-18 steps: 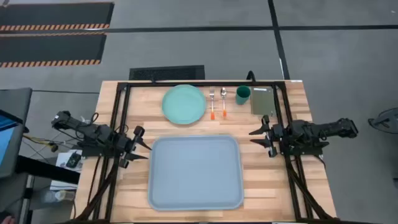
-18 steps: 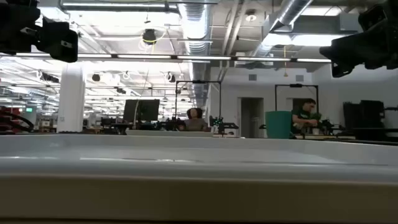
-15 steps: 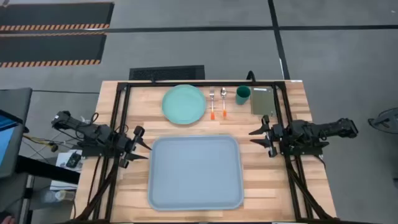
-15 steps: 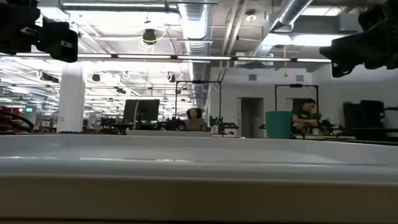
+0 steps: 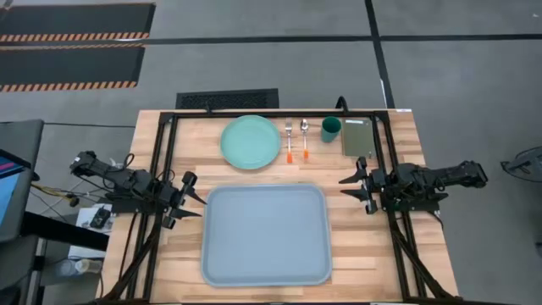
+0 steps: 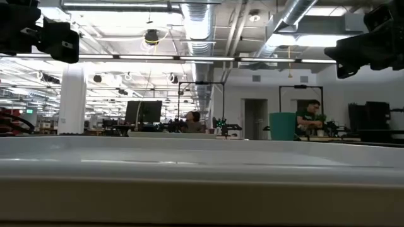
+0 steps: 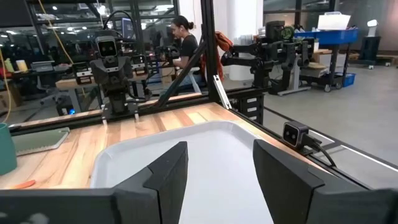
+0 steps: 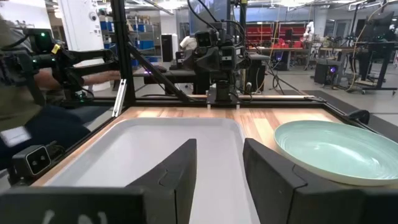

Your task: Pick and place plate/cup/fork/spoon on tray

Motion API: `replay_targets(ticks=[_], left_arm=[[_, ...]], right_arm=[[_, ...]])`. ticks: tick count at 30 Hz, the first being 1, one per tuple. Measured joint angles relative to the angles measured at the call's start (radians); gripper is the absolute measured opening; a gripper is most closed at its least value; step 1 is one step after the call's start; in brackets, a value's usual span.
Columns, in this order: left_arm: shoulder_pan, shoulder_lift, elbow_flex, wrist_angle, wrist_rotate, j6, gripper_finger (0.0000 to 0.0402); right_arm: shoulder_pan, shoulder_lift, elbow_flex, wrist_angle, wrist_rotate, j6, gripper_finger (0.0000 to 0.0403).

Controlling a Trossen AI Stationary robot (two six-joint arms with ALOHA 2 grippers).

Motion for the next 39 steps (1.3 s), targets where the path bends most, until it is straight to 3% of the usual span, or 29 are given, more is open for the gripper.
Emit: replay_targets(ticks=[24, 30, 37, 39], left_arm=[[0.000, 0.000, 0.000, 0.000, -0.001, 0.000, 0.0173], [0.000, 0.000, 0.000, 0.038, -0.179, -0.015, 0.0173], [0.000, 0.000, 0.000, 0.033, -0.134, -0.319, 0.0173], [0.000, 0.000, 0.000, 0.034, -0.128, -0.407, 0.0173]], right_arm=[[0.000, 0.000, 0.000, 0.000, 0.000, 0.000, 0.0157], [0.000, 0.000, 0.000, 0.000, 0.000, 0.000, 0.0157], [0.000, 0.000, 0.000, 0.003, 0.003, 0.002, 0.0157], [0.001, 0.000, 0.000, 0.013, 0.004, 0.076, 0.0157]])
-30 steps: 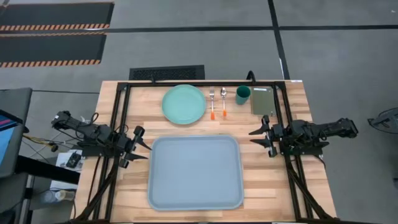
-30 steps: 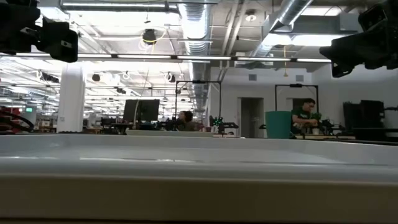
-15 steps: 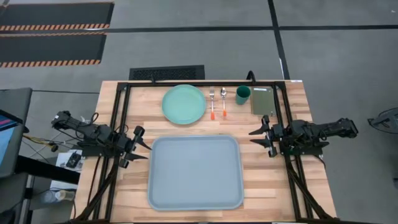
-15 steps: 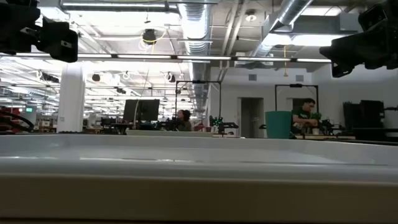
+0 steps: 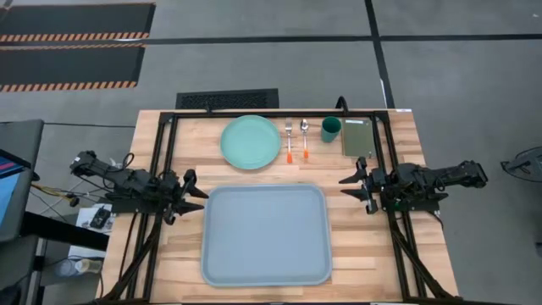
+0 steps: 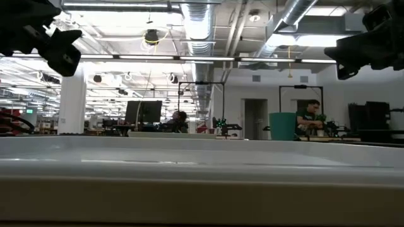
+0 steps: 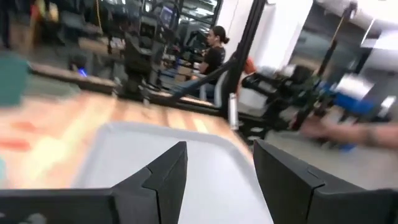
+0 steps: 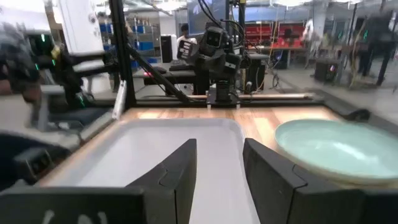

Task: Pick and place plate/cup/fork/spoon on tray
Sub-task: Put the green plate on the blue serving tray

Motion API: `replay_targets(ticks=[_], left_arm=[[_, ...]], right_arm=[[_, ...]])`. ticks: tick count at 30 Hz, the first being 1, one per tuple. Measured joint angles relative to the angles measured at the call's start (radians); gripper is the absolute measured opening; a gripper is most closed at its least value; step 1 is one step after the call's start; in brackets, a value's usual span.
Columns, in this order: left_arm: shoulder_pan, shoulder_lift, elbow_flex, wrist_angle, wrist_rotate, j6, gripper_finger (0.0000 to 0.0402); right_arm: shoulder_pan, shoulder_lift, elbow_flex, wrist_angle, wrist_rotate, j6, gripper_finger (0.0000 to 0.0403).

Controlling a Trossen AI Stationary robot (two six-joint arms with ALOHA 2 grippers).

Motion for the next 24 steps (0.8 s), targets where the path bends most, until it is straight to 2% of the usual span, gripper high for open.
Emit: replay_targets(ticks=[2, 6, 14, 19, 24], left_arm=[[0.000, 0.000, 0.000, 0.000, -0.020, -0.031, 0.0173], [0.000, 0.000, 0.000, 0.000, -0.064, -0.099, 0.0173], [0.000, 0.000, 0.000, 0.018, -0.245, -0.205, 0.0173], [0.000, 0.000, 0.000, 0.028, -0.412, -0.213, 0.0173], [0.000, 0.000, 0.000, 0.033, -0.518, -0.286, 0.0173]], right_arm=[[0.002, 0.000, 0.000, 0.029, 0.005, 0.111, 0.0157], [-0.001, 0.000, 0.000, 0.122, 0.006, 0.227, 0.0157], [-0.001, 0.000, 0.000, 0.252, 0.005, 0.208, 0.0157], [-0.001, 0.000, 0.000, 0.348, 0.002, 0.181, 0.0157], [-0.002, 0.000, 0.010, 0.358, 0.002, 0.201, 0.0157]])
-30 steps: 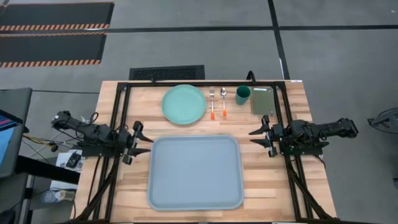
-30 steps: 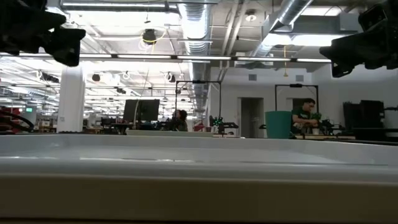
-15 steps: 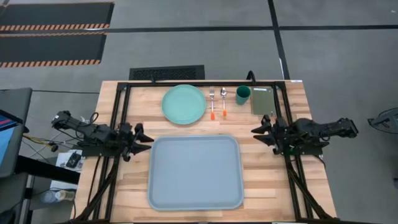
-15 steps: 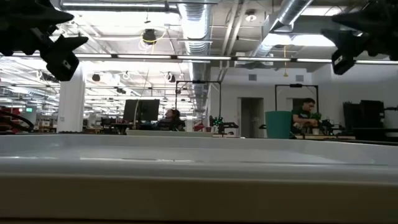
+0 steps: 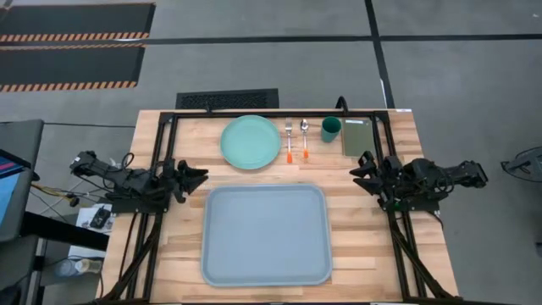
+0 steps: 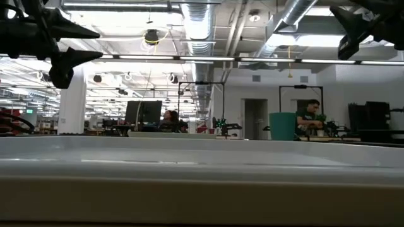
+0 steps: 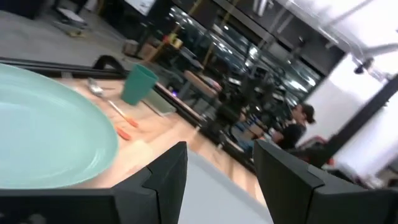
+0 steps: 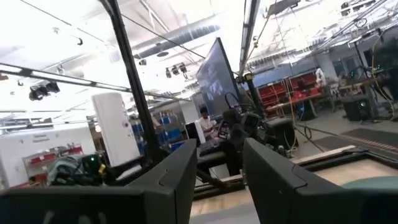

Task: Pick and place plate/cup/fork/spoon on tray
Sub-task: Put the green plate on the blue serving tray

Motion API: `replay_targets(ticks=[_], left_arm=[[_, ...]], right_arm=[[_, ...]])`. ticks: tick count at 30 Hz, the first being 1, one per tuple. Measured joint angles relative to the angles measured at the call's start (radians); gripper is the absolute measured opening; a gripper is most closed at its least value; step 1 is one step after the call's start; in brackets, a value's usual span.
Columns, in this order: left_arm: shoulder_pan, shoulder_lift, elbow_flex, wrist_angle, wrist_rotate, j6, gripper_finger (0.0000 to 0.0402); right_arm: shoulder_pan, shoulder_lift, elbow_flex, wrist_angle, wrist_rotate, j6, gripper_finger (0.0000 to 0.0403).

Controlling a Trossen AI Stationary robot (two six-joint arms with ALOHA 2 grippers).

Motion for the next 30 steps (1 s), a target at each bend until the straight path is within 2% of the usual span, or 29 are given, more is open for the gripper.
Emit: replay_targets(ticks=[6, 9, 12, 18, 22, 26, 28, 30], left_arm=[[0.000, 0.000, 0.001, 0.117, -0.211, -0.107, 0.0173], [0.003, 0.005, 0.035, 0.141, -0.211, -0.109, 0.0173], [0.023, 0.037, 0.131, 0.194, -0.203, -0.067, 0.0173], [0.068, 0.237, 0.396, 0.151, -0.179, 0.039, 0.0173], [0.095, 0.419, 0.598, -0.040, -0.238, 0.087, 0.0173], [0.152, 0.578, 0.808, -0.425, -0.342, -0.028, 0.0173], [0.204, 0.643, 0.899, -0.601, -0.332, -0.105, 0.0173], [0.266, 0.698, 0.982, -0.740, -0.261, -0.163, 0.0173]], right_arm=[[0.000, 0.000, 0.006, 0.051, 0.012, 0.027, 0.0157], [0.000, 0.000, 0.007, 0.052, 0.083, 0.060, 0.0157], [0.000, 0.000, 0.007, 0.044, 0.196, 0.063, 0.0157], [0.000, 0.000, 0.008, 0.006, 0.446, 0.056, 0.0157], [0.000, 0.000, 0.008, 0.002, 0.604, 0.055, 0.0157], [0.000, 0.000, 0.023, -0.053, 0.688, 0.056, 0.0157], [0.000, 0.005, 0.062, -0.143, 0.696, 0.057, 0.0157], [-0.001, 0.033, 0.115, -0.227, 0.716, 0.060, 0.0157]])
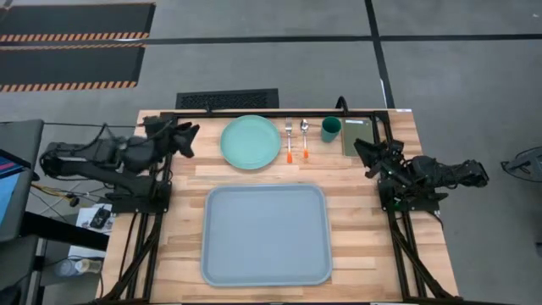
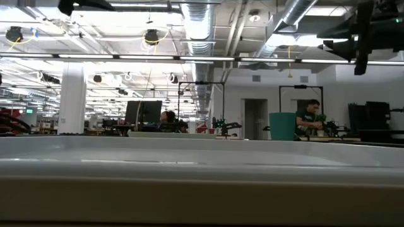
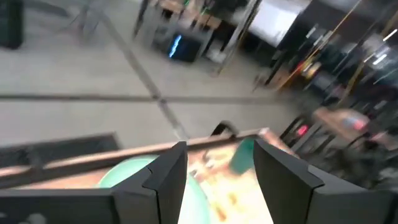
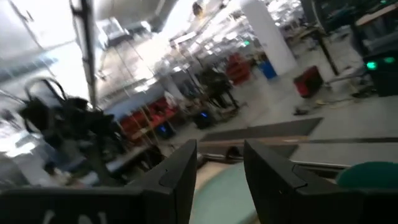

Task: Pick and place plate/cup/fork/spoon on tray
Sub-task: Put the green plate on the blue serving tray

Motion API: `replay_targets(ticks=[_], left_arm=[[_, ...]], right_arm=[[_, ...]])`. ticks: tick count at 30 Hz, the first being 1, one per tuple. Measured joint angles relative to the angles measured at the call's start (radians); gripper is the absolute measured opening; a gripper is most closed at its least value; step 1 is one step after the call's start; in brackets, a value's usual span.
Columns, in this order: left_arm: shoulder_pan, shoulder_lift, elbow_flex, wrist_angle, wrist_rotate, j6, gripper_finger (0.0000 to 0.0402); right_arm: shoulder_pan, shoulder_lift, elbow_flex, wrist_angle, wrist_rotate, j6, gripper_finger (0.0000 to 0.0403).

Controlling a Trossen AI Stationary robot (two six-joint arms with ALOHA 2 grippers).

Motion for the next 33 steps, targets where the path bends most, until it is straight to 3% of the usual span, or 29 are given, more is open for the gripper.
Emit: replay_targets(ticks=[6, 14, 20, 27, 33], left_arm=[[0.236, 0.107, 0.138, -0.219, 0.251, -0.018, 0.0173], [0.617, 0.168, 0.119, -0.236, 0.621, 0.181, 0.0173], [0.829, 0.287, 0.119, -0.190, 0.792, 0.296, 0.0200], [0.884, 0.502, 0.119, -0.187, 0.774, 0.385, 0.0261], [0.879, 0.668, 0.119, -0.164, 0.774, 0.387, 0.0289]], right_arm=[[-0.024, 0.161, 0.196, -0.219, 0.067, -0.020, 0.0157], [-0.151, 0.395, 0.423, -0.493, 0.039, 0.139, 0.0157], [-0.239, 0.510, 0.517, -0.623, -0.020, 0.206, 0.0157], [-0.296, 0.598, 0.522, -0.720, -0.095, 0.297, 0.0162], [-0.298, 0.650, 0.522, -0.799, -0.102, 0.398, 0.0189]])
